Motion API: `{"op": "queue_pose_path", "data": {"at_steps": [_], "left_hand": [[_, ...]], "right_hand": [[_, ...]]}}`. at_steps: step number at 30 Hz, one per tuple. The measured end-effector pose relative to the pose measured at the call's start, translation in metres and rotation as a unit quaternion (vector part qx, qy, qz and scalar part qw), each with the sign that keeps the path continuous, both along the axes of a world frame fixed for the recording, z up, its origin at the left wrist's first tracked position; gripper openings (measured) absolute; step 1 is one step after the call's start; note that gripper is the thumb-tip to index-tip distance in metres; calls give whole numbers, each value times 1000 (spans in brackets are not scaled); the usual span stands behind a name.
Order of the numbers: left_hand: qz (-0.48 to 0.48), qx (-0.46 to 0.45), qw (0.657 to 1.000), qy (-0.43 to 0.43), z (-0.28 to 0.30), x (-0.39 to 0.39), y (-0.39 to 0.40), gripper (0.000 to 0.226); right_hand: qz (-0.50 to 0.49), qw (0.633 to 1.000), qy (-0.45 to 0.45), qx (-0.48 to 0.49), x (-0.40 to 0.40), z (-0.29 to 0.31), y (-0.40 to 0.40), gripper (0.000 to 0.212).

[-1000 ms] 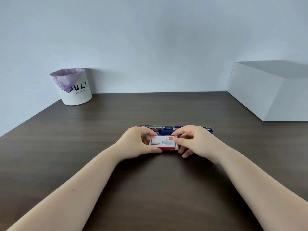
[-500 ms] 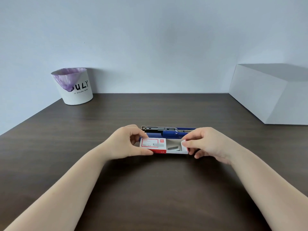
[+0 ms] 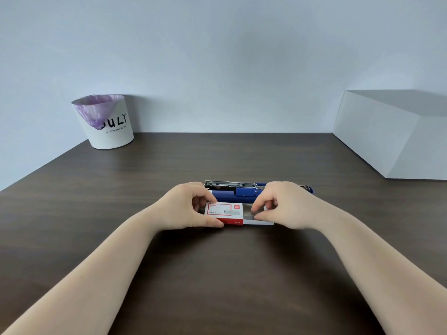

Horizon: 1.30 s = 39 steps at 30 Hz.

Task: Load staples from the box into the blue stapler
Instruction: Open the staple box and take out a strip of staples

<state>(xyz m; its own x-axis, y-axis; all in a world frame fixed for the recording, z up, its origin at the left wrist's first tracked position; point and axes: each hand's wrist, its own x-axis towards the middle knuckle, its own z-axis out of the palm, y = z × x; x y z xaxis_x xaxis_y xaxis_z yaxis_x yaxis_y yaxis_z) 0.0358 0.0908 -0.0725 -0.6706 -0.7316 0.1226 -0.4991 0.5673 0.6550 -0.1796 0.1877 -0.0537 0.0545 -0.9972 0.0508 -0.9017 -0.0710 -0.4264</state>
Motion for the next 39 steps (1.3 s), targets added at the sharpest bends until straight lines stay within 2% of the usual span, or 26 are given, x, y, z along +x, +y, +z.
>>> {"op": "queue_pose_path", "data": {"at_steps": [5,13,17,19,22,27,39], "left_hand": [[-4,-12,1000,-5,1,-1,1,38],[-6,-20,1000,-3,2,-2,3,38],[2,-21,1000,-1,3,0,2,38],[2,-26,1000,1,3,2,2,38],[3,-29,1000,1,4,1,3,39],[-1,-25,1000,1,4,0,5,38],[-15,-38,999,-26,0,-6,5,39]], "right_hand": [[6,1000,-6,25,-1,2,-3,13],[-24,998,4,-56,-4,2,3,14],[-110,984,-59,-127,-13,4,7,13],[-163,972,-147,-88,-18,5,11,13],[-171,956,-237,13,-17,4,14,14],[-153,935,-318,31,-9,0,11,13],[-115,920,-373,41,13,-11,6,14]]}}
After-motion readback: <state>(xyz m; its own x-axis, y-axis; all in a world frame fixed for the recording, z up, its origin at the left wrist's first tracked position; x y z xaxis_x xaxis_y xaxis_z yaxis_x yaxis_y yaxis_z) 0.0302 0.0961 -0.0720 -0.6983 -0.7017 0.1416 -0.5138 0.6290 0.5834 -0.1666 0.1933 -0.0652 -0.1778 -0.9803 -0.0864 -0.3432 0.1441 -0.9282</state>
